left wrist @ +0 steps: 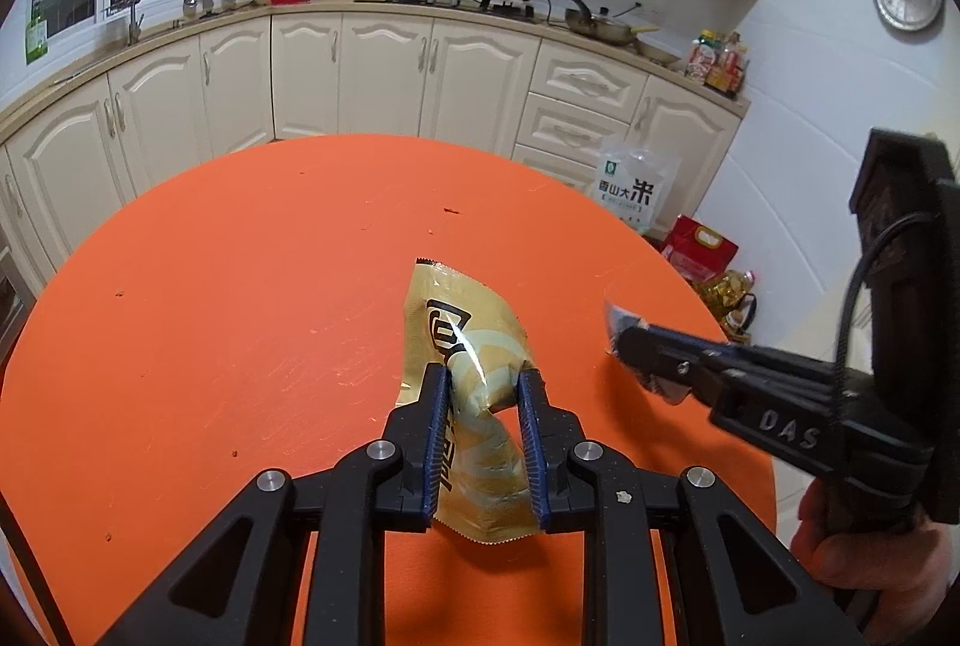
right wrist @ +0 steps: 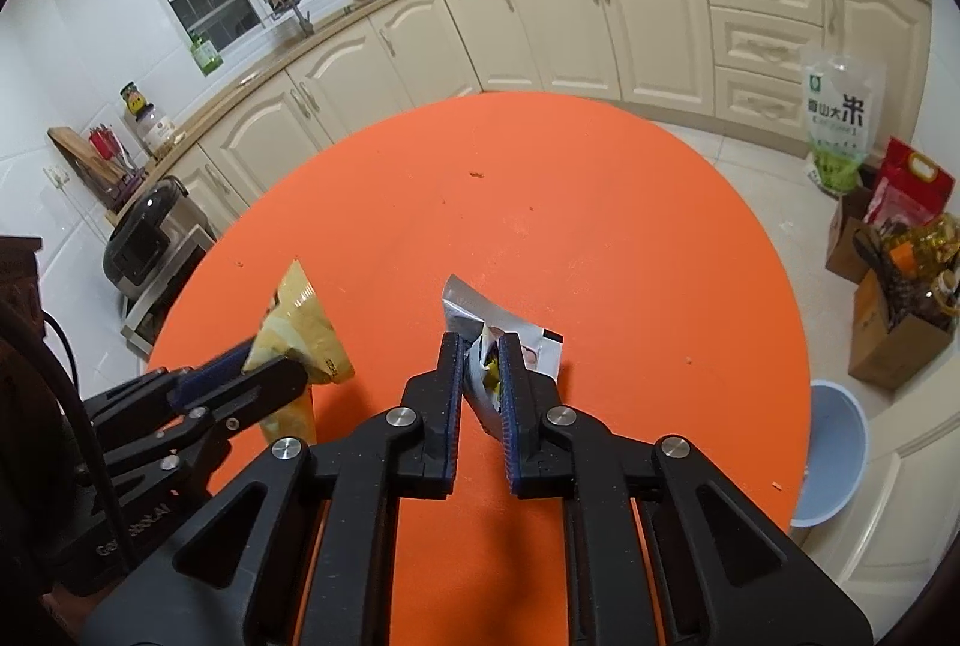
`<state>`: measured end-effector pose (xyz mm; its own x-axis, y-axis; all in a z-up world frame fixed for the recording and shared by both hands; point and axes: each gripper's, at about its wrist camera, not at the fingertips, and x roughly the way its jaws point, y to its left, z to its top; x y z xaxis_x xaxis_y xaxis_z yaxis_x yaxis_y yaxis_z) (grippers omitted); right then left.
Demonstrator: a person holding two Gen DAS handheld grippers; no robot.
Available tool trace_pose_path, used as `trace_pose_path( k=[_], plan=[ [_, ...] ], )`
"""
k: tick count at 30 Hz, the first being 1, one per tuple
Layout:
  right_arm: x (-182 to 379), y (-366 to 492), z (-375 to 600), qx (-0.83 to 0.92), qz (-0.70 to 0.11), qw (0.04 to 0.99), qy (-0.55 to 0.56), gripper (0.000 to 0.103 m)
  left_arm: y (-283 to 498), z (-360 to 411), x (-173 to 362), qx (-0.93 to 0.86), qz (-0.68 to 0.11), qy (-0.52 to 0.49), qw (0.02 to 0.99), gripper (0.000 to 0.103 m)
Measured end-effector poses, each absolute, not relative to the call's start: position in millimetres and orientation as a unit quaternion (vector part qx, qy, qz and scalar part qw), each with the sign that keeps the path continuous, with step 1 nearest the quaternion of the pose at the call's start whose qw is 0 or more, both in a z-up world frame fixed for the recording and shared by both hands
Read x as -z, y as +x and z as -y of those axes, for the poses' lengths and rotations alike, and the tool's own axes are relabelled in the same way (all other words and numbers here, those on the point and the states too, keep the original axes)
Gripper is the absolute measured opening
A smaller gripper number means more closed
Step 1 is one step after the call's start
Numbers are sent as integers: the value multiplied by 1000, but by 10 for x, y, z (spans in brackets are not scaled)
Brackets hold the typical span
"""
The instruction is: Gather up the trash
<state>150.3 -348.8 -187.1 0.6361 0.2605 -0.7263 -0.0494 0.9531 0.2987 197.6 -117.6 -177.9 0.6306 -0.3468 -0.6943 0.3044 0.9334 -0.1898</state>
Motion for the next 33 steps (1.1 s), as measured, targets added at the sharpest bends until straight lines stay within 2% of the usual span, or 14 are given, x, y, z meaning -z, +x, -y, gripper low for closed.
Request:
trace_pose_path(
  k=[11,20,27,33],
  plan=[
    [1621,1356,3535,-88,-385,909,129,11,1922,1321,1598,185,-368,-20,911,18],
    [1171,1045,3891,-80,-327,929,150,11,1713,1660,1431,213,-335,-15,917,18],
    [857,672,4573,-28,-281,944,168,11,1581,2271,1291,269,-312,-4,911,18],
    [874,420,5342,40,-272,941,196,11,1593,3079,1377,330,-321,5,888,18]
  ],
)
